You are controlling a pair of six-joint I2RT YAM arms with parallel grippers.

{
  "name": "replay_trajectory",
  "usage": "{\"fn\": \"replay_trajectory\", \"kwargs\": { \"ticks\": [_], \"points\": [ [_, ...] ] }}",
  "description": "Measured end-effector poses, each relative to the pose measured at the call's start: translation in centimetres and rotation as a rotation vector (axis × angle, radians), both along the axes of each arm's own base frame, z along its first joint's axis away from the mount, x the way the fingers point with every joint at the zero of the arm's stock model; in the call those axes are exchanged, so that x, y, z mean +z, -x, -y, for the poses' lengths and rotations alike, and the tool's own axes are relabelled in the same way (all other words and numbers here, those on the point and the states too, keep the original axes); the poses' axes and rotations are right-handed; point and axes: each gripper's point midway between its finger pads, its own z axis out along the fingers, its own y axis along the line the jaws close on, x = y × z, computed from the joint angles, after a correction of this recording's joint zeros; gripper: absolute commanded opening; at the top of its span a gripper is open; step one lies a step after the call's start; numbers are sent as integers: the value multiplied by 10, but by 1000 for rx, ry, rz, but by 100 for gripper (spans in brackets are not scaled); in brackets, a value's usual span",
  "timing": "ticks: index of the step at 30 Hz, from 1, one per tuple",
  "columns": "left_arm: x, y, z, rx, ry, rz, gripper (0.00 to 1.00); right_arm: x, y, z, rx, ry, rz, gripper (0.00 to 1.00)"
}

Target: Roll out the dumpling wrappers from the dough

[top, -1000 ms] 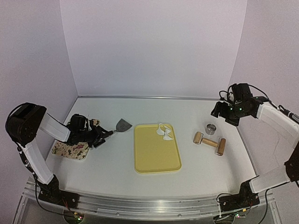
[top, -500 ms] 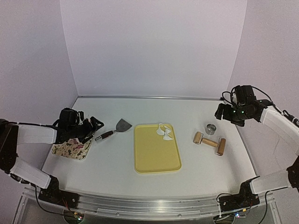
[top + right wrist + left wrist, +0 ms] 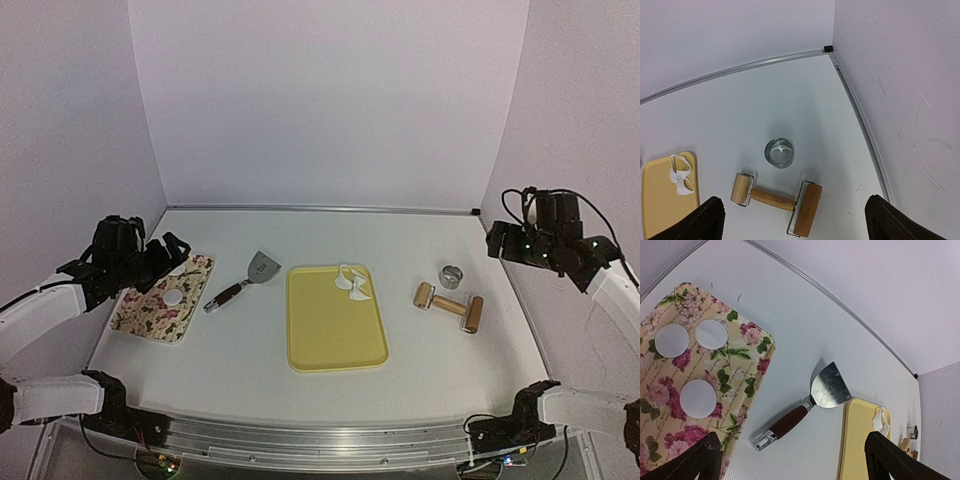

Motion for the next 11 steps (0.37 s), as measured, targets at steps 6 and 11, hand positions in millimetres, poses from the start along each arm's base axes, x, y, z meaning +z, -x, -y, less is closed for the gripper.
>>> {"fn": "replay_trajectory", "kwargs": {
  "ticks": [6, 11],
  "points": [
    [11, -8, -2, -7, -53, 27, 100, -5, 9, 5, -21, -3, 19, 98],
    [13, -10, -3, -22, -90, 46, 100, -16, 12, 5, -19, -6, 8, 98]
  ]
}}
